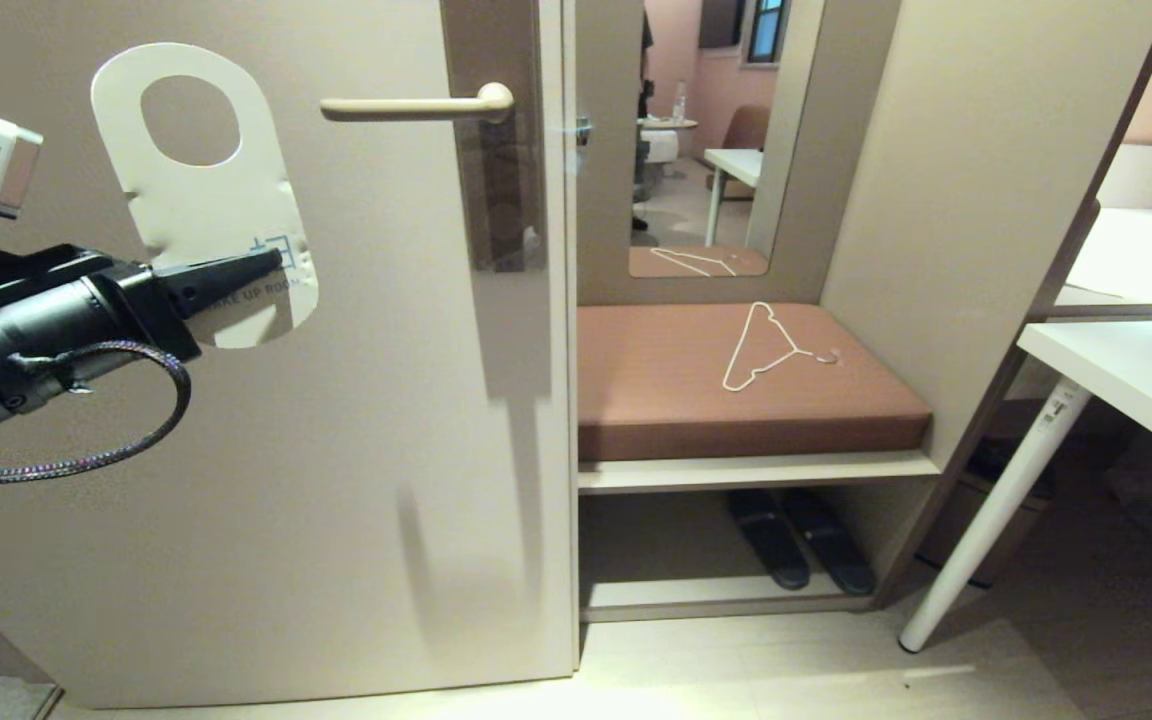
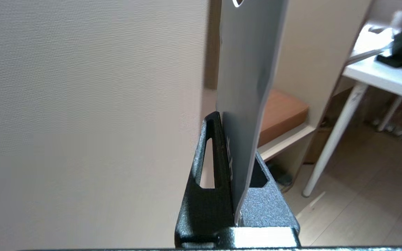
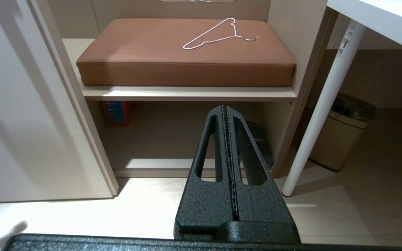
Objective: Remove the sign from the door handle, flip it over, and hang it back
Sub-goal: Hang the sign back with the other side facing out
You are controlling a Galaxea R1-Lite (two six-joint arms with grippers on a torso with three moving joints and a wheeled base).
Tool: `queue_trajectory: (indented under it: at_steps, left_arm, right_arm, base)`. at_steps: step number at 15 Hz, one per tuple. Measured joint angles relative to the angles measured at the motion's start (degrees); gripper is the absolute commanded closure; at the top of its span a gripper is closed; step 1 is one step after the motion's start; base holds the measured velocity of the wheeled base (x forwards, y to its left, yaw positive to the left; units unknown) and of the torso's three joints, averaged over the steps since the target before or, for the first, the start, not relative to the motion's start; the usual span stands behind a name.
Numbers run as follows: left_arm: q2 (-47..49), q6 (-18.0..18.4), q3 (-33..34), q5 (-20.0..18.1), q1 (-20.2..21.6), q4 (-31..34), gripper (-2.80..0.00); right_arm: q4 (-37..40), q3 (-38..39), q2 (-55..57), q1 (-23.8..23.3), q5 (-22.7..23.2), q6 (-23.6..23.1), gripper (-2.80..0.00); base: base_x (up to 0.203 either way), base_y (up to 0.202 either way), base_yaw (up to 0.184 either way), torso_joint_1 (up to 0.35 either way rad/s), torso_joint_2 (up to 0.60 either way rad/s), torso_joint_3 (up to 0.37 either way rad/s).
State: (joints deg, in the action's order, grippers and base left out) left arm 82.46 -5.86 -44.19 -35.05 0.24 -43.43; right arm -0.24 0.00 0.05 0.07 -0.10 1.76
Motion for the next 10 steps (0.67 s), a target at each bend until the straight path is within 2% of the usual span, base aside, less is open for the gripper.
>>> queue_trajectory:
  at_steps: [4,7,9,10]
  left_arm:
    - [2.1,2.5,-7.9,3.9,0.0,9.0,0.00]
    - [4.2,3.9,-13.3,9.4,-0.4,13.7,0.00]
    - [5.6,5.8,-15.9,12.5,-0.8,15.1,0.00]
    - [6.3,6.0,-17.0,12.9,-1.1,15.4,0.00]
  right_arm:
    - [0.0,0.0,0.0,0.0,0.0,0.0,0.00]
    - [0.0,0.0,0.0,0.0,0.0,0.0,0.00]
    - [0.0,0.0,0.0,0.0,0.0,0.0,0.00]
    - [0.0,0.0,0.0,0.0,0.0,0.0,0.00]
  base:
    - [0.000,0.000,0.000,0.000,0.00,0.000]
    - [0.000,0.000,0.000,0.000,0.00,0.000]
    - [0.000,0.000,0.000,0.000,0.00,0.000]
    - [0.000,0.000,0.000,0.000,0.00,0.000]
